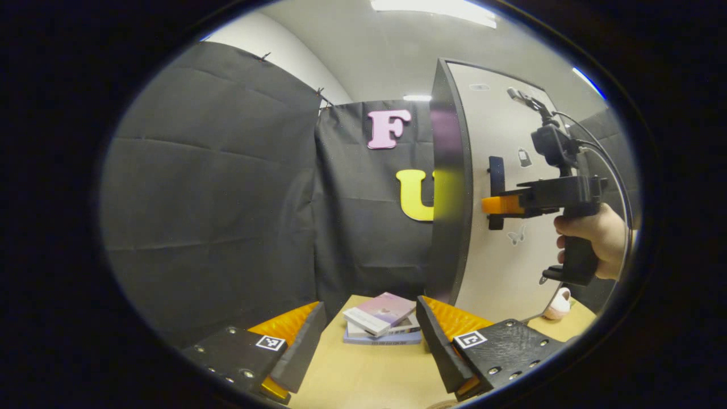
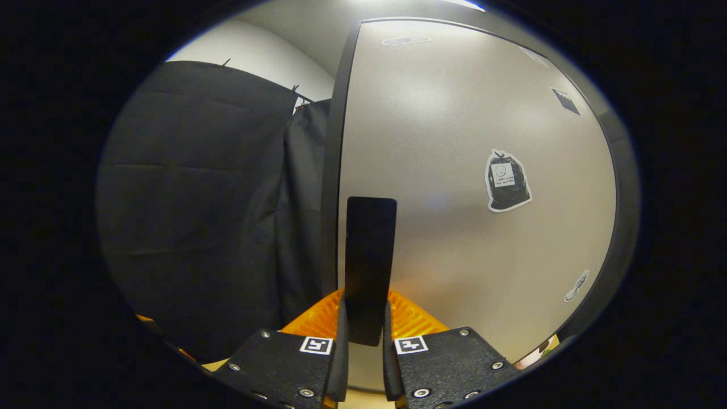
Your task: Open the cabinet door with the right hand, grasp the bottle in the cabinet with the left hand and place it on the coaster, then close the cabinet door with the right hand.
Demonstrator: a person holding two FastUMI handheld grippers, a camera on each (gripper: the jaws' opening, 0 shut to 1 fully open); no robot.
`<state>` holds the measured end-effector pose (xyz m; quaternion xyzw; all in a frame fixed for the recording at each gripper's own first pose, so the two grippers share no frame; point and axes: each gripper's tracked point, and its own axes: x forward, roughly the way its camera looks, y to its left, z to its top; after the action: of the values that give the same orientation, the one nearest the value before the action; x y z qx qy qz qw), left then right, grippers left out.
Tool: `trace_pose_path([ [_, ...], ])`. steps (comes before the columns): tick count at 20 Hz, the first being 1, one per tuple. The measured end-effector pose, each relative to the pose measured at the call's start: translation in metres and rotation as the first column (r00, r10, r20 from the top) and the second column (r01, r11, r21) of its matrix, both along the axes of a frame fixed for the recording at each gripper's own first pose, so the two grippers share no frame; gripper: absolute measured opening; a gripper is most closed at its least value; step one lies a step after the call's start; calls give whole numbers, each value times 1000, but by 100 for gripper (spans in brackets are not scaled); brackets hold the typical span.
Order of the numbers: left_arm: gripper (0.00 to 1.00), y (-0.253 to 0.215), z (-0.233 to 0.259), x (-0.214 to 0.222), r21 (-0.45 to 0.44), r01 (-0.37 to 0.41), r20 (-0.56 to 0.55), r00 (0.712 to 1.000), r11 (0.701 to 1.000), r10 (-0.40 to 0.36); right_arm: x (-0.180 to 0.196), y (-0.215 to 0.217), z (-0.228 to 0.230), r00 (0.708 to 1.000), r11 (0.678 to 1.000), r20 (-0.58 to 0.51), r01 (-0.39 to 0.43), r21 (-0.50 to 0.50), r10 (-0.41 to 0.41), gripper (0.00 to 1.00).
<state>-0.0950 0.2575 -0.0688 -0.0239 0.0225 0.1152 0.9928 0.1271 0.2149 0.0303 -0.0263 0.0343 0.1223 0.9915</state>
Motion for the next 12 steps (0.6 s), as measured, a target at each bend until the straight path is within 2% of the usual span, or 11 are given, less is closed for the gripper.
trace_pose_path([
  [1, 92, 1, -1, 0, -6, -2, -4, 1000, 1000, 2, -2, 0, 0, 1000, 1000, 2, -8, 1, 8, 23],
  [7, 92, -2, -1, 0, 3, -6, -6, 1000, 1000, 6, -15, 1, 1, 998, 998, -7, -65, 18, 65, 21],
  [8, 99, -3, -1, -1, 0, -4, -9, 1000, 1000, 4, -16, 0, 1, 997, 997, -8, -75, 26, 75, 21],
  [9, 91, -1, -1, -1, 0, -6, -12, 1000, 1000, 6, -18, 0, 1, 996, 996, -8, -85, 27, 85, 21],
  [12, 91, -6, 1, 2, -18, 2, -24, 1000, 1000, -2, -23, -1, 1, 993, 993, 0, -118, 32, 118, 21],
])
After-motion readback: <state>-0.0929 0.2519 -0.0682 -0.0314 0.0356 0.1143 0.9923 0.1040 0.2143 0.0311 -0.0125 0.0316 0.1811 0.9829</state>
